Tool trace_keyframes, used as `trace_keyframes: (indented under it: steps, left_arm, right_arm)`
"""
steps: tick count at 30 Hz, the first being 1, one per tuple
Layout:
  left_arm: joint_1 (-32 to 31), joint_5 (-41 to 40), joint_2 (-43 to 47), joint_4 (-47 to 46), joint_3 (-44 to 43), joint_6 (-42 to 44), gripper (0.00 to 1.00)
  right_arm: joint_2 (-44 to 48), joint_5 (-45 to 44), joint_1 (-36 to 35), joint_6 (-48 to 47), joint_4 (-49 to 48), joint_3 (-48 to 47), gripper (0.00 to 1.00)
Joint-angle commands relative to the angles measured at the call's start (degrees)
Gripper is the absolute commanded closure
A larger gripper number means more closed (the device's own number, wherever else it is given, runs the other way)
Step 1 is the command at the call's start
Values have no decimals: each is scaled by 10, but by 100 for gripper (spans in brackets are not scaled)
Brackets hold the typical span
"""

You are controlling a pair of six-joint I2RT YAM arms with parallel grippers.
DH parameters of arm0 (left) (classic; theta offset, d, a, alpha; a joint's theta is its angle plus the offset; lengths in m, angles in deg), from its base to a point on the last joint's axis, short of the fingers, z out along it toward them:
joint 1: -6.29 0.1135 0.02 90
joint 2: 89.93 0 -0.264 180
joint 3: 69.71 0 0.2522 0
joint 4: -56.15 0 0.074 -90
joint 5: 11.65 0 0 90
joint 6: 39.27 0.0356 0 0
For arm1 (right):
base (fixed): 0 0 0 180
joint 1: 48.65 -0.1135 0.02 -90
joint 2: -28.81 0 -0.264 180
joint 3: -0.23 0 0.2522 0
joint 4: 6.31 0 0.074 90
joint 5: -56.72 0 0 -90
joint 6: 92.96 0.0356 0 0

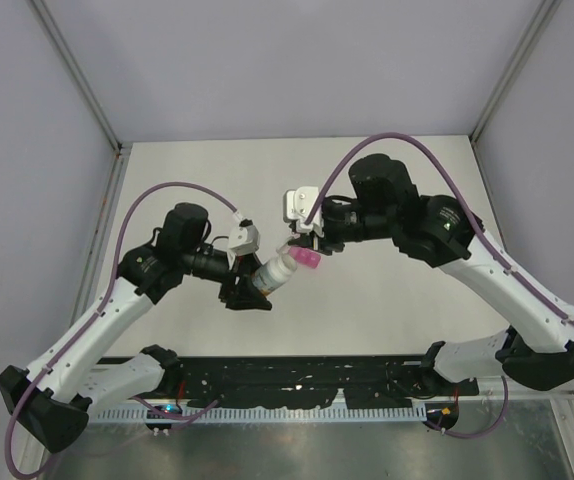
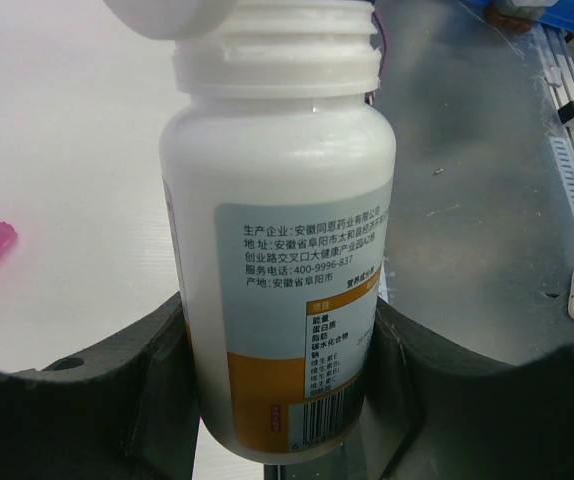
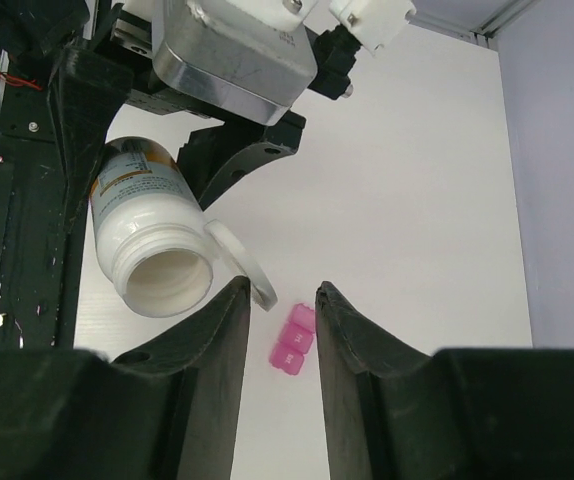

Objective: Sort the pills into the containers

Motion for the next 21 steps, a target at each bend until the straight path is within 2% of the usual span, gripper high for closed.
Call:
trace_keyframes:
  steps: [1,21]
  left_arm:
    - [-5,3,14,-6,2,11,100]
    - [-20,-10,7,0,-3,23,100]
  right_arm:
    - [-8,-6,1,17,-32,-30,62]
    - [-39,11,-1,38,-34,-39,57]
